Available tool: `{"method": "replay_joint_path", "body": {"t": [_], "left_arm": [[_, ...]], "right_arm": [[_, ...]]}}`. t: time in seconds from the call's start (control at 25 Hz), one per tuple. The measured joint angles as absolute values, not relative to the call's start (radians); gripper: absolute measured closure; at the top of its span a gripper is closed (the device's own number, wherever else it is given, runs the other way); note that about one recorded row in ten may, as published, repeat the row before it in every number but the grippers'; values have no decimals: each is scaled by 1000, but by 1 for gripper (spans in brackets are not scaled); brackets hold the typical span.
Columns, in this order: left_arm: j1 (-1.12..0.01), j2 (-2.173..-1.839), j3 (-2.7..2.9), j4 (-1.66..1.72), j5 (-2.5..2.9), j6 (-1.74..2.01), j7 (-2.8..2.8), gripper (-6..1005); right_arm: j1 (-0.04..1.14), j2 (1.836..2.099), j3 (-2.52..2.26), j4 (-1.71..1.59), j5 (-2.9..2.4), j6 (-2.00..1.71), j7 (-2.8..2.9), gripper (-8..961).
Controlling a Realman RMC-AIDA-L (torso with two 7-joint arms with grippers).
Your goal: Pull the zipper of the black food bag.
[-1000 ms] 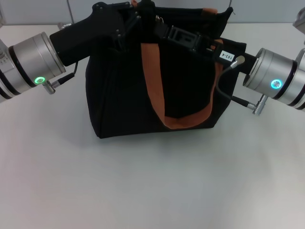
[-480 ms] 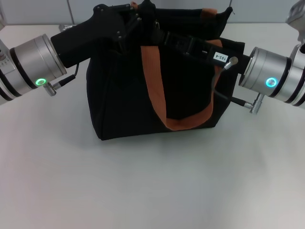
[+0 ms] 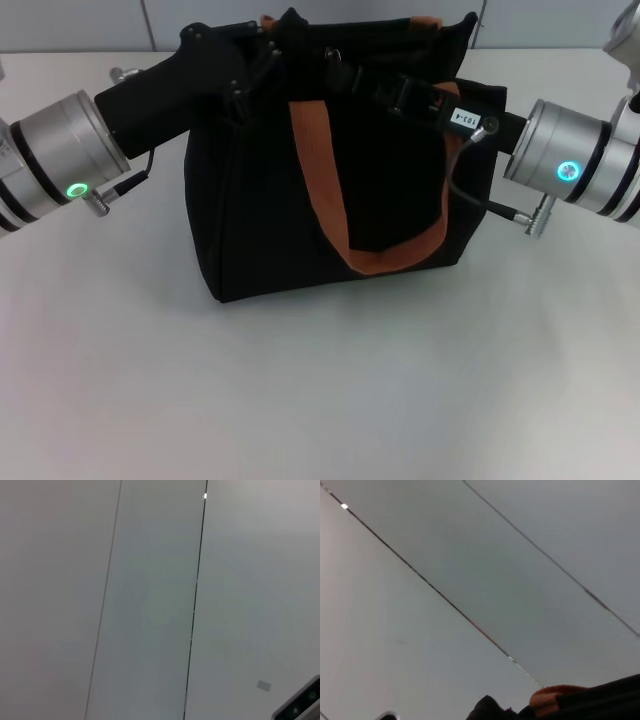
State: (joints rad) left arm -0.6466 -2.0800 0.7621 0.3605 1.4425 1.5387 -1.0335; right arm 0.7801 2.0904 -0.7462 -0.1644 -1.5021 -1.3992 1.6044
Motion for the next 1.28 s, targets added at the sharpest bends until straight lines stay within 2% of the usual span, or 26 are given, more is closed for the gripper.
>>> {"method": "replay_joint_path", "body": {"t": [0.36,1.08,1.28], "left_arm": [[-630,-2078,761,370,1419,1541,-1034,980],[-626,-2076,760,386,1381,1536,-1025,980],[-633,-2076,759,387,1376,1526,-1025,980]], "right_arm": [[759,2089,-742,-166,-1492,-1368,1610,955],[585,2084,-698,-256,-1421,-1344,1639,954],[555,2084,-637,-253,-1411,-1454,1579,954]]}}
